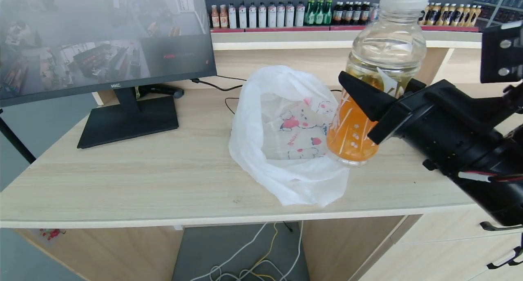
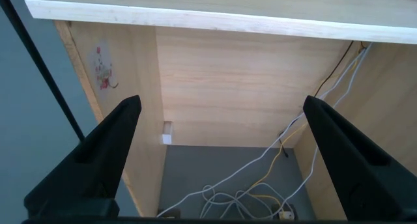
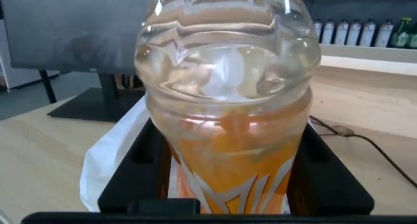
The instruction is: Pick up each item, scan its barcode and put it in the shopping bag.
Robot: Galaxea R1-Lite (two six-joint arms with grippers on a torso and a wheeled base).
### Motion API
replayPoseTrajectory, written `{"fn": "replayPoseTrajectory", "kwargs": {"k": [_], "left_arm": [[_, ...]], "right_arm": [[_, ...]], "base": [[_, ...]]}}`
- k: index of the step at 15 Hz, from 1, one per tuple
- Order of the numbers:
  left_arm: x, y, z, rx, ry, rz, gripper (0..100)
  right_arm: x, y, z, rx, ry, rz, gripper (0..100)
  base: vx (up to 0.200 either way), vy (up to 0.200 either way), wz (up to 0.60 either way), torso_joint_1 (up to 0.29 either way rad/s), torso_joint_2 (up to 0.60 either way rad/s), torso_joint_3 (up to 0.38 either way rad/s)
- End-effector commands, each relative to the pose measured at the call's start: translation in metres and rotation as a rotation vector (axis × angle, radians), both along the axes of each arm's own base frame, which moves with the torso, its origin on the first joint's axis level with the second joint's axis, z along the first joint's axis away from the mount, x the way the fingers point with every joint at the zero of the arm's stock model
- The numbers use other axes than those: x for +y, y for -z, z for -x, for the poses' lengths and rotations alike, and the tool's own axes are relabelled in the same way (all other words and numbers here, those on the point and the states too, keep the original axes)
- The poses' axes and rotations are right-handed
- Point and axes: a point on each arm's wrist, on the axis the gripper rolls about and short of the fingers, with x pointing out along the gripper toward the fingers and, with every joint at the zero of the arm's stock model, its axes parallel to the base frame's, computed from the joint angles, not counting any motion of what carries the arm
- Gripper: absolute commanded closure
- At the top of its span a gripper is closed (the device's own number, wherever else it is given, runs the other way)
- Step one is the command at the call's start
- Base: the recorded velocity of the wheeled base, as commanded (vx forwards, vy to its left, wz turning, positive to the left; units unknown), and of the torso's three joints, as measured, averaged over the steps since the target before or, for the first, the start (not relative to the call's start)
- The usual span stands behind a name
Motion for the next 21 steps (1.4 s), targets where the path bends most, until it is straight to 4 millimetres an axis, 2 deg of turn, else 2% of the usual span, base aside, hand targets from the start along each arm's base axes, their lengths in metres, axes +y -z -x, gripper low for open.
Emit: {"fn": "replayPoseTrajectory", "kwargs": {"k": [1,7,11,13,17,21], "left_arm": [[0.0,0.0,0.0,0.0,0.0,0.001,0],[0.0,0.0,0.0,0.0,-0.002,0.001,0],[0.0,0.0,0.0,0.0,0.001,0.001,0],[0.0,0.0,0.0,0.0,0.001,0.001,0],[0.0,0.0,0.0,0.0,0.0,0.001,0],[0.0,0.0,0.0,0.0,0.0,0.001,0]], "right_arm": [[0.031,0.006,-0.02,0.002,-0.026,0.031,100],[0.06,0.002,-0.053,0.007,-0.027,0.032,100],[0.076,-0.011,-0.071,0.019,-0.027,0.034,100],[0.081,-0.008,-0.077,0.046,-0.034,0.033,100],[0.092,-0.001,-0.104,0.058,-0.016,0.018,100],[0.091,0.011,-0.119,0.077,0.007,0.026,100]], "base": [[0.0,0.0,0.0,0.0,0.0,0.0],[0.0,0.0,0.0,0.0,0.0,0.0],[0.0,0.0,0.0,0.0,0.0,0.0],[0.0,0.0,0.0,0.0,0.0,0.0],[0.0,0.0,0.0,0.0,0.0,0.0],[0.0,0.0,0.0,0.0,0.0,0.0]]}}
